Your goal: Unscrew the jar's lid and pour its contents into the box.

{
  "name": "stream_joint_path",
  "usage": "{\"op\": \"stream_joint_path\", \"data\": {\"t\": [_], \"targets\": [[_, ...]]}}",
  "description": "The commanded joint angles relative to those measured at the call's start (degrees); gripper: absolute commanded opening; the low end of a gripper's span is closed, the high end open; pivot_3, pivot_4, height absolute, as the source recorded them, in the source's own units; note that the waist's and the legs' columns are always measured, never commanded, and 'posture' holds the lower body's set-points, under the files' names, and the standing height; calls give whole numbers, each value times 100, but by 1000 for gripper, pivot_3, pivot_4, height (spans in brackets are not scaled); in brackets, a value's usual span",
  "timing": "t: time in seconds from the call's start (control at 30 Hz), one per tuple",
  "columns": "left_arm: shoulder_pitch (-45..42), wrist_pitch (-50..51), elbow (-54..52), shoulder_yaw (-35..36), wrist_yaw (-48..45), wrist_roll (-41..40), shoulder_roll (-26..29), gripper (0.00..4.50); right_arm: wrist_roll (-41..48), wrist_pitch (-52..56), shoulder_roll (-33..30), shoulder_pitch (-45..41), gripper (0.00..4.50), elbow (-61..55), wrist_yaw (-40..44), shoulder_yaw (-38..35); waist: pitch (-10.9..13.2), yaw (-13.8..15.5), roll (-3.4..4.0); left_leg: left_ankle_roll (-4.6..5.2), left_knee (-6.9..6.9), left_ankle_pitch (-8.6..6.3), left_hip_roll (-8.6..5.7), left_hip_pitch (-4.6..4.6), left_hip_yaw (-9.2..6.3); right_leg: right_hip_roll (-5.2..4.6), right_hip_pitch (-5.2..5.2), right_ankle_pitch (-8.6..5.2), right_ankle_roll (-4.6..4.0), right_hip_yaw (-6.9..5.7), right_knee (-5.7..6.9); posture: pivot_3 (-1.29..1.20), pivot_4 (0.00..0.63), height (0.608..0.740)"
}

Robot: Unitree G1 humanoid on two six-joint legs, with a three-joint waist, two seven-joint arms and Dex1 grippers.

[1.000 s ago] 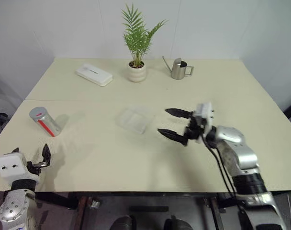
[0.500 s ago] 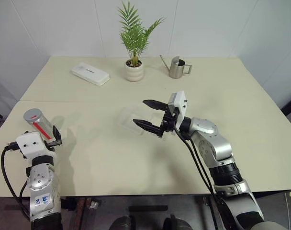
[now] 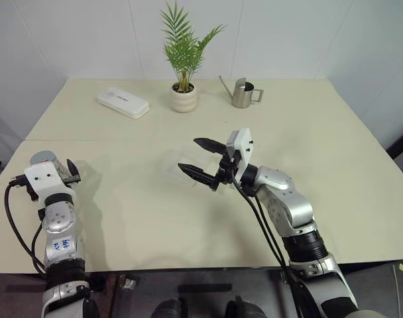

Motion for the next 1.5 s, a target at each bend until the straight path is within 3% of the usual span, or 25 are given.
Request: {"op": "stream_joint_path", "data": {"t": [0.03,0.2,0.23,0.47,0.6,0.8,1.43,1.5], "targets": [[-153,-263,246,22,-20,-61,173,3574,36,-55,-4,16,4500,-212,-78,-85,0,-18,0,0,0,0,0,1,1,-1,0,0,0,0,0,0,150,740],[-112,-231,154,-16,-301,-282,139,2052,23,-82,4,34,4500,-186,-150,-114,0,-20,-1,-1,0,-1,5,2,4,0,-1,0,0,-2,0,0,150,740],[-91,-226,55,-43,-390,-323,121,1925,26,-81,4,30,4500,-180,-159,-123,0,-19,-2,-1,1,-1,4,3,4,0,-1,0,0,-2,1,0,150,740],[7,308,-1279,-829,-1918,-776,119,1931,153,322,-2,-248,4500,-327,-363,-215,1,-9,-3,-2,6,-1,3,0,4,-3,0,0,0,2,0,0,150,740],[199,1156,-2657,-1659,-3777,-1678,352,1931,101,875,-7,-685,4500,-564,-465,13,2,-35,-2,-2,6,-1,4,-1,10,-3,-4,-1,-1,6,-1,0,150,740],[138,1896,-3051,-2013,-4853,-2132,649,1931,-15,1508,267,-1248,4500,-449,-784,284,3,-160,-1,-12,0,0,17,6,12,12,-4,-4,-8,5,2,0,150,740],[45,2307,-3250,-2256,-5159,-2185,295,1931,-424,1289,755,-1612,4500,417,-771,535,3,-151,-1,-9,2,2,15,3,11,12,-3,-5,-9,9,1,0,150,740],[34,2298,-3231,-2230,-5155,-2188,298,1931,-409,1283,749,-1581,4124,412,-753,517,3,-150,-1,-9,2,2,15,4,11,13,-3,-5,-9,10,2,0,150,740]]}}
